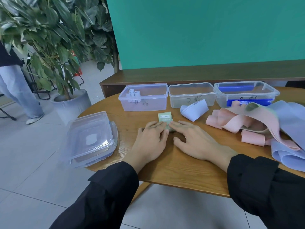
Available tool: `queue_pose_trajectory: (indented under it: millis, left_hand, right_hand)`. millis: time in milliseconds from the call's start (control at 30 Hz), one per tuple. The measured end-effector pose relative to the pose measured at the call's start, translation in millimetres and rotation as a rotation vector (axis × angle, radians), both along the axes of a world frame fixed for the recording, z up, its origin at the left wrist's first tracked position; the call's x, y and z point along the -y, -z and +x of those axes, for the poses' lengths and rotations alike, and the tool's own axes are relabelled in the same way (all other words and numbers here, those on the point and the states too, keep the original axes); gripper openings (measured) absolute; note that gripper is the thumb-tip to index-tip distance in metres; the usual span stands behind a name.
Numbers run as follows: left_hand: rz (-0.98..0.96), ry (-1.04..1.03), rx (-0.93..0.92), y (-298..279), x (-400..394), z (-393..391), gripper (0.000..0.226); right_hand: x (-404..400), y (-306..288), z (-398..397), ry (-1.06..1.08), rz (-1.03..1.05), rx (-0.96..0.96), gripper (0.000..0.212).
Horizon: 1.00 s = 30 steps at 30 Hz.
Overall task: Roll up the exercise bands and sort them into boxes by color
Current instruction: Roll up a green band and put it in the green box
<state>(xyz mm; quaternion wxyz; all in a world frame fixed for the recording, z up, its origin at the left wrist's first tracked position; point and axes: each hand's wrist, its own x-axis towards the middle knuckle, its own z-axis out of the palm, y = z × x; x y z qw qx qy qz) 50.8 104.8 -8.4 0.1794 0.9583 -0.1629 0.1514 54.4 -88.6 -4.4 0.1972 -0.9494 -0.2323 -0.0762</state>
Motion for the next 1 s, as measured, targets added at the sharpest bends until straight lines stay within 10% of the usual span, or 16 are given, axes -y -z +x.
queue_pose_trajectory:
  millis: [1000]
  left_hand:
    - [0.057, -0.073, 0.023, -1, 3, 15, 0.051]
  right_hand:
    - [-4, -6, 25, 0.025, 0.076, 0.049, 0.054]
